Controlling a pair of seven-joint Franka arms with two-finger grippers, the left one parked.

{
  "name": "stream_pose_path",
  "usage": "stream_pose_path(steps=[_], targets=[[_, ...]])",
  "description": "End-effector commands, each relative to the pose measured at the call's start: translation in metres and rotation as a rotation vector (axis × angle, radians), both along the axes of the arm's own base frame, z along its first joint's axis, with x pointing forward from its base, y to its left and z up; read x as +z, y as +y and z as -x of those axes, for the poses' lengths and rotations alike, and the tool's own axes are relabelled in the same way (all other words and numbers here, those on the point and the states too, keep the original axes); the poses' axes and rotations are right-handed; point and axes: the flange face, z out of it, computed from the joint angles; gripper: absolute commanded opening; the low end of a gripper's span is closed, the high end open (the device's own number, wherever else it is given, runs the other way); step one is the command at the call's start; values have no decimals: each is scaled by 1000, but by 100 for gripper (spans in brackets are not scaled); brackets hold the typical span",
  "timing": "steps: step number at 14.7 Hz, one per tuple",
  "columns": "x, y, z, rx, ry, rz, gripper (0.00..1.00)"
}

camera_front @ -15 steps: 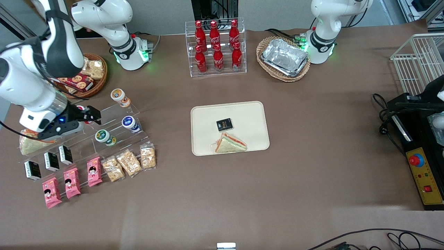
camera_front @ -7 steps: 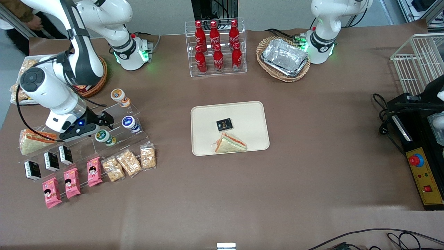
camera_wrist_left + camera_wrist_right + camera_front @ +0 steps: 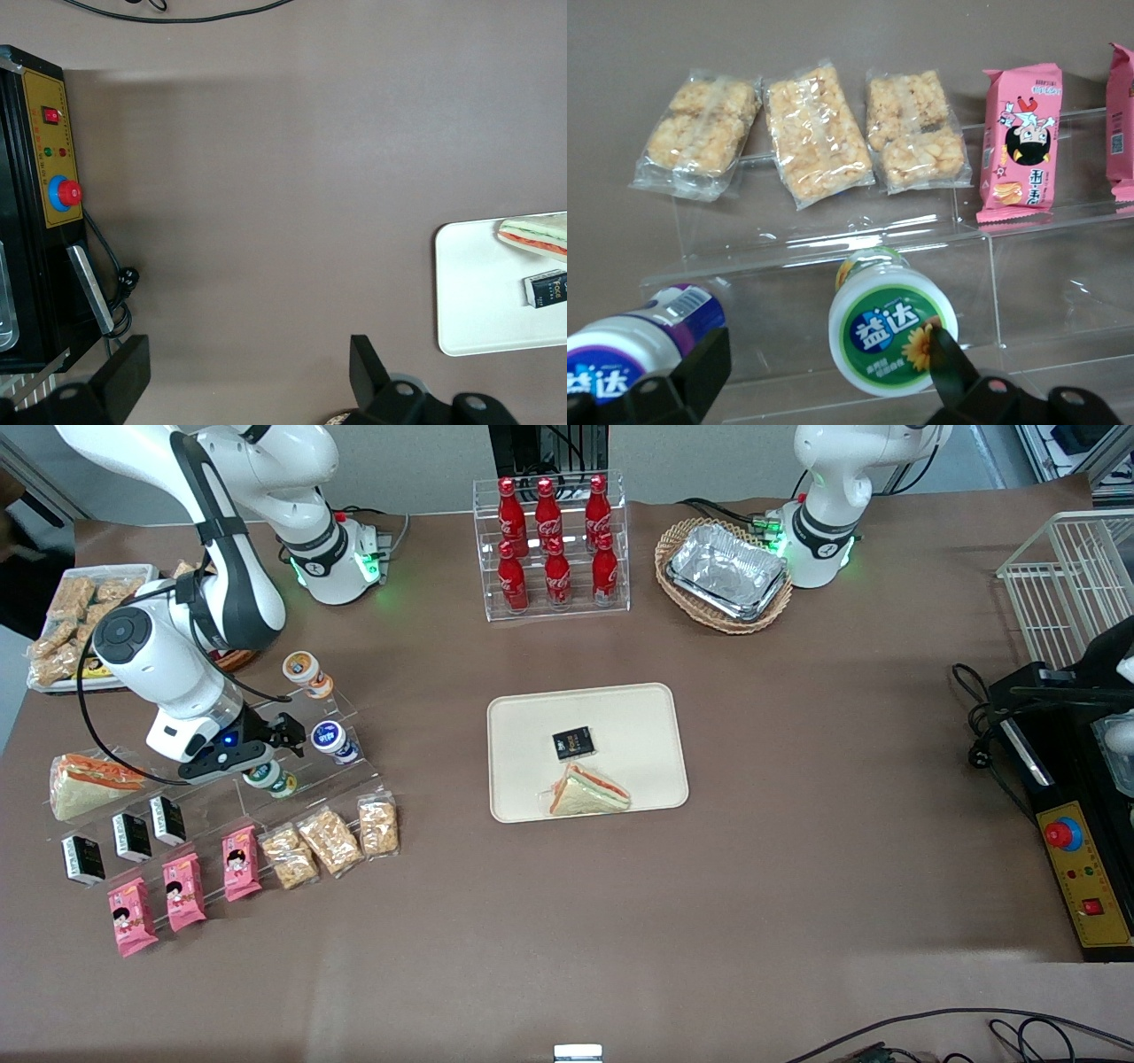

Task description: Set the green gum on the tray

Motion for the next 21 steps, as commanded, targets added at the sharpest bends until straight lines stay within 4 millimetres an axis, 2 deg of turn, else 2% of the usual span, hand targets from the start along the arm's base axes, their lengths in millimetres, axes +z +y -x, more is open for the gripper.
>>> stream_pose_path(steps=[1,3,7,10,11,15,18,21], targets=[[-13,-4,0,0,-13,13,100],[-19,-6,0,-3,-15,13,100],[-13,-6,0,-7,-1,12,100],[6,-6,-7,-13,2,5,100],[17,-6,-11,-14,31,4,100],[82,-3,-28,-12,136,5,100],[143,0,-33,-18,188,6,100],[205,2,-26,-12,191,5,100]])
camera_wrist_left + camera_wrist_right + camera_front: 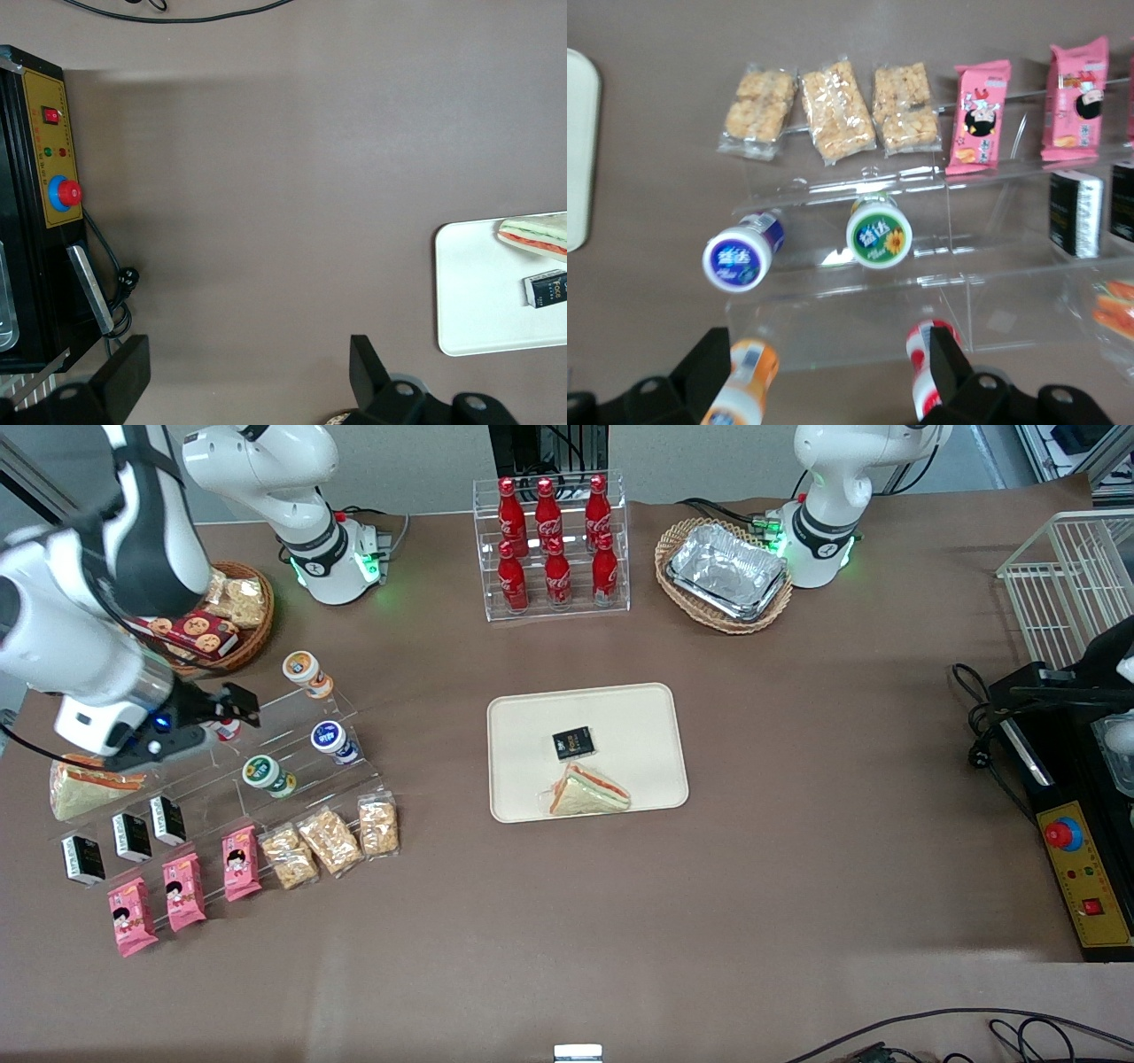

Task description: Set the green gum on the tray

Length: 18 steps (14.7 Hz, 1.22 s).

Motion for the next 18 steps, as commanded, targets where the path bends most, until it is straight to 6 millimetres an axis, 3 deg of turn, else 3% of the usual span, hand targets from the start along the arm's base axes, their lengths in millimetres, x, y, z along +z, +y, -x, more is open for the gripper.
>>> stream_pose_path(steps=[1,3,7,18], targets=[[69,4,5,-4,0,7,100],[84,2,9,-5,-9,6,100],[68,1,4,-8,-28,7,100],[-77,-4,2,-14,-151,13,100]])
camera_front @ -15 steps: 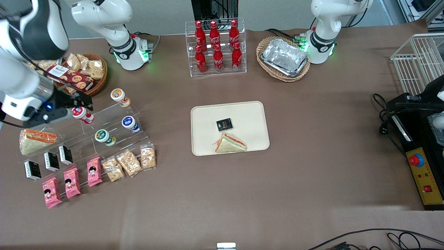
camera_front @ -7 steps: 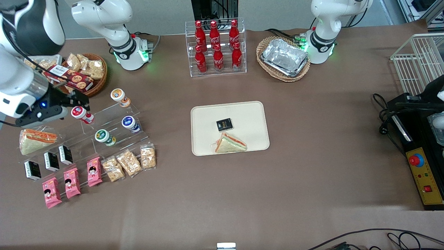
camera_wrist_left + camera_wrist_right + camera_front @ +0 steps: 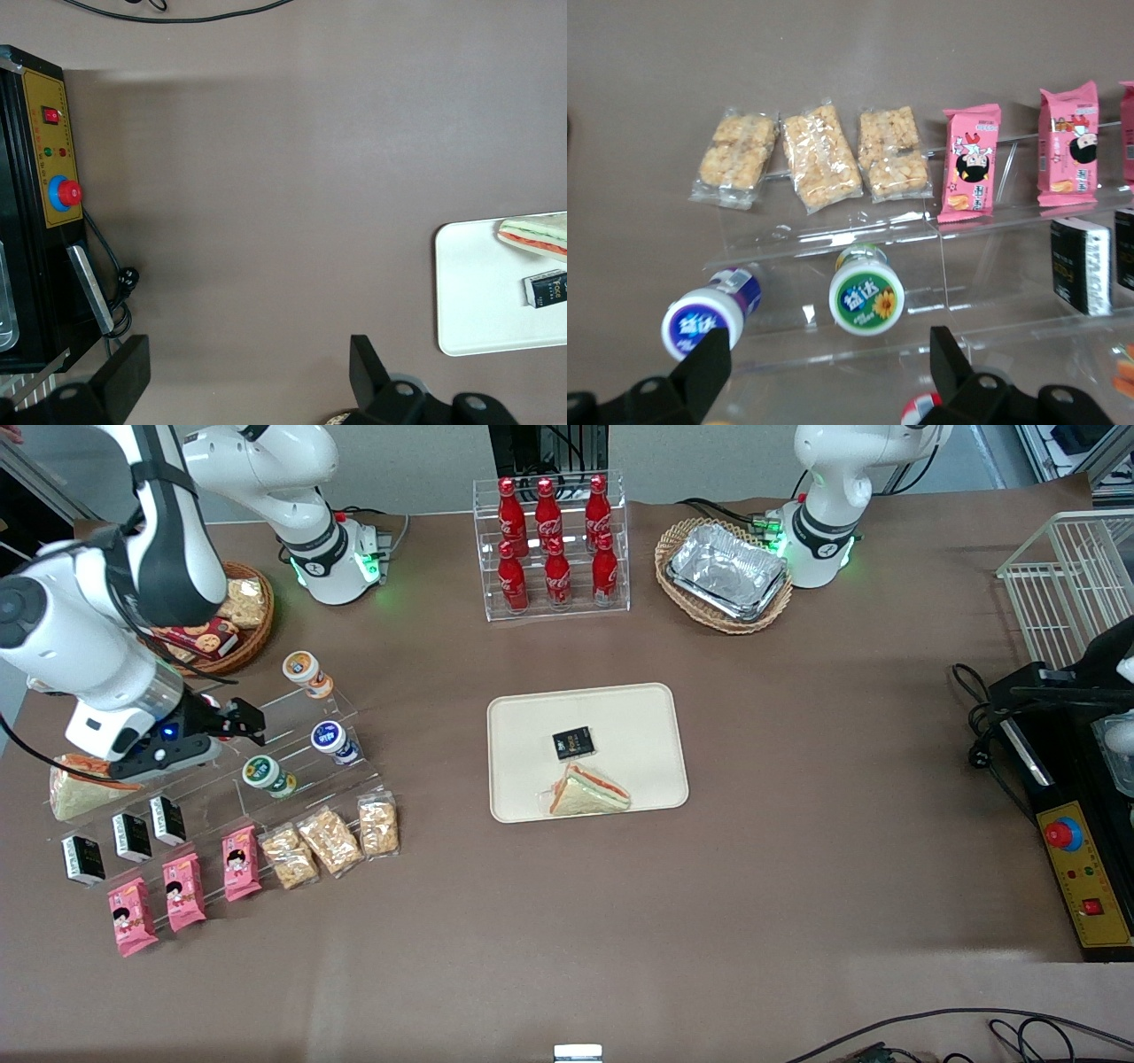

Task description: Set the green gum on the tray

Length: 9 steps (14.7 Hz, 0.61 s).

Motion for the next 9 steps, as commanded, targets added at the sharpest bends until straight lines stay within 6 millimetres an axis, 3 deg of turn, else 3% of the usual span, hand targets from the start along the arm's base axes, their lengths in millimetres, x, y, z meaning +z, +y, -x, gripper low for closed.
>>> stream_pose_path(steps=[1,4,9], targets=[[-40,-4,8,-9,-36,13,100],[-67,-18,4,-29,-34,16,100],[-87,-28,4,-40,-30,19,100]])
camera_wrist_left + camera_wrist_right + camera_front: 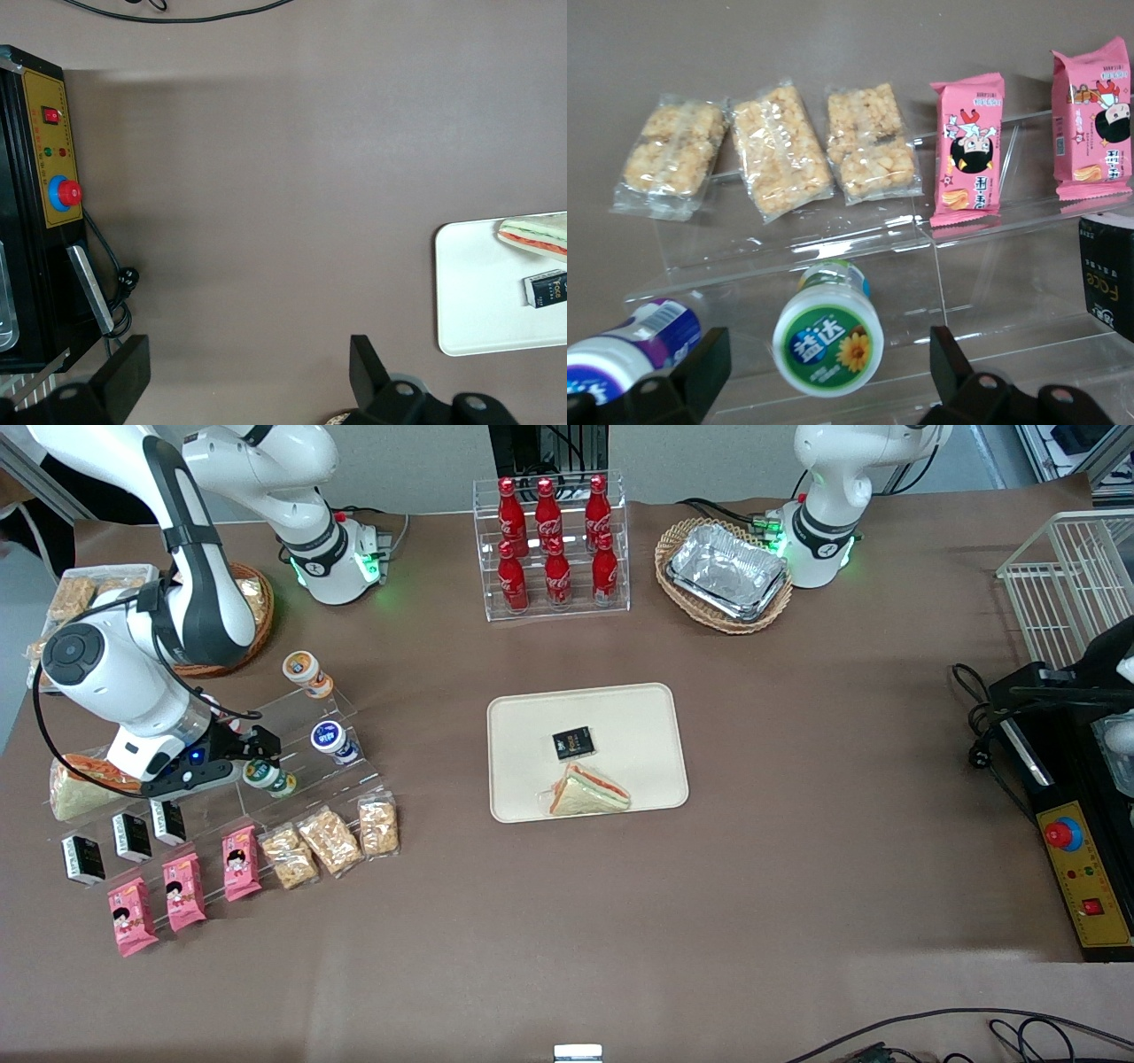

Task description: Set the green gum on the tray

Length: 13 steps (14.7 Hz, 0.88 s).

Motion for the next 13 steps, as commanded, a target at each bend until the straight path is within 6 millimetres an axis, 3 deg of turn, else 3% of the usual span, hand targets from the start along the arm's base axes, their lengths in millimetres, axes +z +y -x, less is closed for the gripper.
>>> stream_pose_path(steps=[1,5,13], targets=[[-11,-5,5,2,-15,13,100],[-26,-3,16,-3,-22,12,100],[-40,-1,15,1,-29,15,100]])
